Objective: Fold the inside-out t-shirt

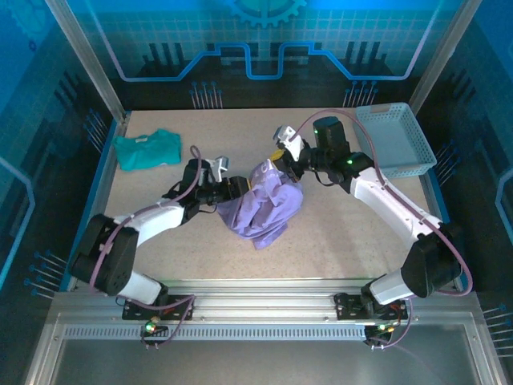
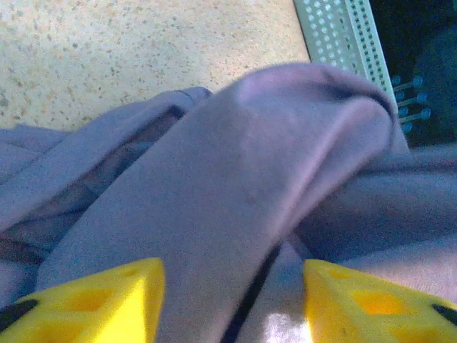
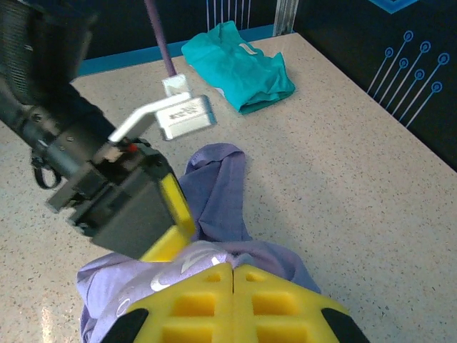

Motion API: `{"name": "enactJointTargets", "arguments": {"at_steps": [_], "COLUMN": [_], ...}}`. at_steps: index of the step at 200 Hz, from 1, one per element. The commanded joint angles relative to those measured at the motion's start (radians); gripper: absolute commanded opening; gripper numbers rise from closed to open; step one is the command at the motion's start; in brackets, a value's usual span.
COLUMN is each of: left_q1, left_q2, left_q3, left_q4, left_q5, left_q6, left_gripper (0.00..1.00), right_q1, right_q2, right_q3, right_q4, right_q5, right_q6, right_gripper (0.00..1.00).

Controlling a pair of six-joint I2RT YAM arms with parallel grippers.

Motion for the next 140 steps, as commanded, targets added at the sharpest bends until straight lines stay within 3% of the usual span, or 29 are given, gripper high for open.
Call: {"name": "enactJointTargets", "arguments": {"at_steps": [1,17,27,71,100,140], "left_q1": [-0.002,0.020,0.041,0.153,0.182,0.096], "left_q2": [0.058,0.071,0.069,-0.054,-0.171,-0.221], "left_q3": [0.047,0.055,0.072,0.095,-0.025,-0.245], "left_q4": [0.059,0.105,0.121,0.173,0.173,0.181], "left_q5": [0.026,0.002,-0.014,-0.123,-0.235,-0.220], "left_q6": [-0.056,-0.081,-0.100,-0.180,-0.150,-0.021], "left_gripper": [0.27,0.06,0.00,0.00,0.00,0.03], "right_q1": [-0.020,-0.040,-0.048,-0.052,-0.053,-0.007], "right_q2": [-0.044,-0.068,-0.077,-0.136,-0.252,-0.304], "right_q3": [-0.006,0.018,0.048,0.192,0.023,-0.278], "right_q4": [0.022,0.061,0.090,0.122,0.135,0.121], "right_q5": [0.022,0.024,0.024,0.030,0.081,0.081], "right_q6": [0.011,0.063,0.101,0.195,0.183,0.220], "right_gripper": [0.00,0.00,0.00,0.00,0.00,0.00]}}
